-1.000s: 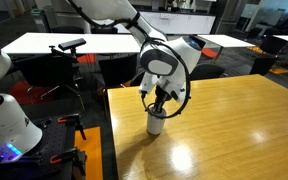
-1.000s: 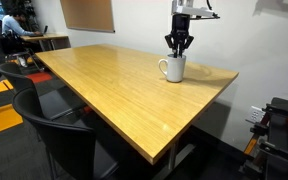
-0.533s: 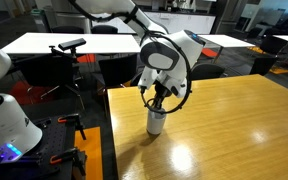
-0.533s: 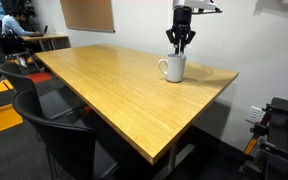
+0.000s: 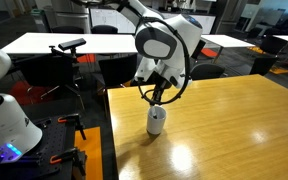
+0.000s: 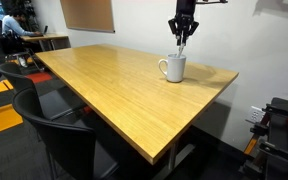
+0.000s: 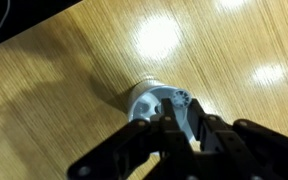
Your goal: Pick the marker in the cup and put it on the table
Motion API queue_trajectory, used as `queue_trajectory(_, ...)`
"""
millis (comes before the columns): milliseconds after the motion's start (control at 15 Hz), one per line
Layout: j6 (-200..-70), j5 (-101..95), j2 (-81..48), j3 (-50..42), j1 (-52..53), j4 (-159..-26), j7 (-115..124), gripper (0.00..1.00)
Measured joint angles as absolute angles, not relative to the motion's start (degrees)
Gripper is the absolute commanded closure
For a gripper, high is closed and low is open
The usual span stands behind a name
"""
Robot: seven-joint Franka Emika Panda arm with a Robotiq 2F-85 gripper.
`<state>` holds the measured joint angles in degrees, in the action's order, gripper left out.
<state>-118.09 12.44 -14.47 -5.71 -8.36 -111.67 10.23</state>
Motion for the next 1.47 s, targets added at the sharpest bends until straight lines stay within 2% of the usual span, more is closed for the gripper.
queue_trajectory(467, -119.0, 11.0, -9.7, -5.7, -7.7, -114.8, 10.4, 0.95)
queue_trajectory(1467, -130.2, 2.3, -5.4, -5.7, -5.4, -120.0, 21.8, 0.95)
